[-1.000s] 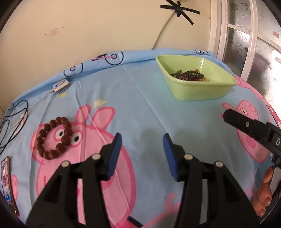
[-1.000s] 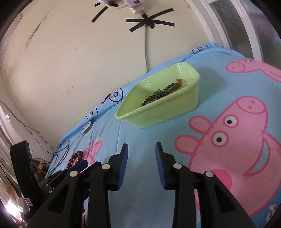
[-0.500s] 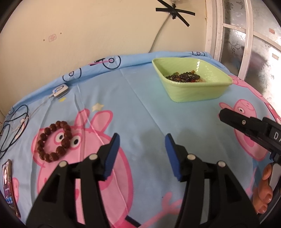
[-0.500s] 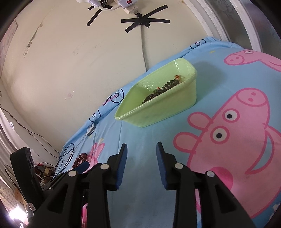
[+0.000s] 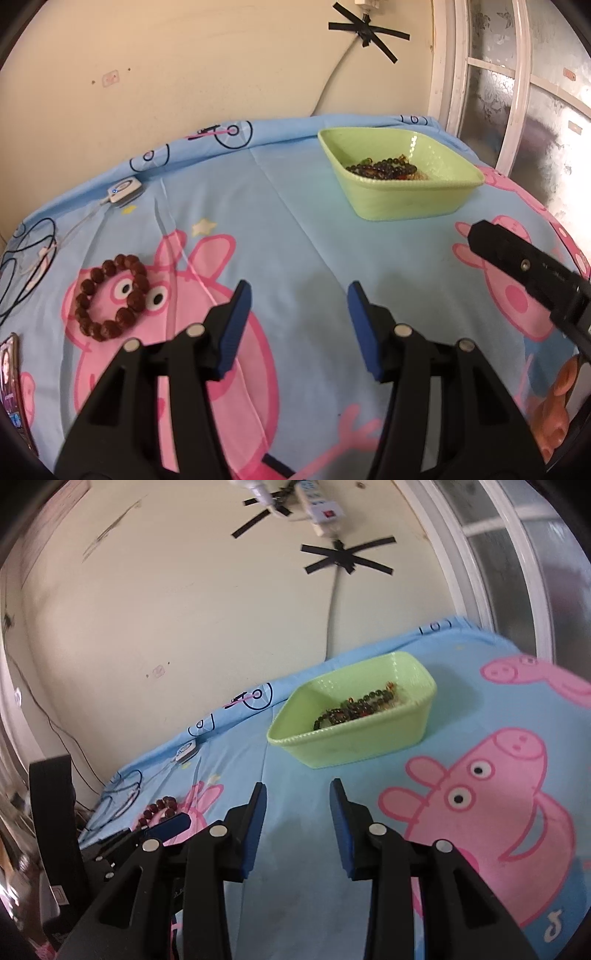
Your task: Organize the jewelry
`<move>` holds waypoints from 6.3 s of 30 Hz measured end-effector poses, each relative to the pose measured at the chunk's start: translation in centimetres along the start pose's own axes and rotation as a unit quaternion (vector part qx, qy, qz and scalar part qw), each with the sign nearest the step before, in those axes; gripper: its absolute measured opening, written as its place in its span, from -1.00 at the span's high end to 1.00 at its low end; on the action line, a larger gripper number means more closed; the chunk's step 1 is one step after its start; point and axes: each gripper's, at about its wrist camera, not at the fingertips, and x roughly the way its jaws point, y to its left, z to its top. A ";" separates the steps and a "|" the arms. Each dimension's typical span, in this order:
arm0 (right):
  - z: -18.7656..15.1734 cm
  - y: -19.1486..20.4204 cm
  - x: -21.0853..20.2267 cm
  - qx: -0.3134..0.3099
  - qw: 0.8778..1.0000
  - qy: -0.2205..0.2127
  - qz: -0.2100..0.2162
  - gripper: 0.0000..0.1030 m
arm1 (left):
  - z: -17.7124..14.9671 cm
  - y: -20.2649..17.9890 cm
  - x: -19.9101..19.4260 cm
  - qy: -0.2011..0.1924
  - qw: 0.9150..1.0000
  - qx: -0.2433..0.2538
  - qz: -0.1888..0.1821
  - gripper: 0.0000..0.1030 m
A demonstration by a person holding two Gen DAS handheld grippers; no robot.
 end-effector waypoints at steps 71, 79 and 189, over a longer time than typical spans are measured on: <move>-0.4 -3.1 0.7 0.072 0.995 0.027 -0.063 0.31 | 0.0 1.3 -0.6 -0.013 0.999 -0.038 -0.011 -0.24; -0.6 -0.6 -0.2 0.013 0.998 0.002 -0.064 0.31 | 0.0 1.3 -0.6 -0.013 0.999 -0.040 -0.012 -0.24; 2.3 -3.1 2.9 0.033 0.999 0.022 -0.021 0.84 | 3.0 1.1 1.1 0.017 0.999 -0.041 -0.004 0.11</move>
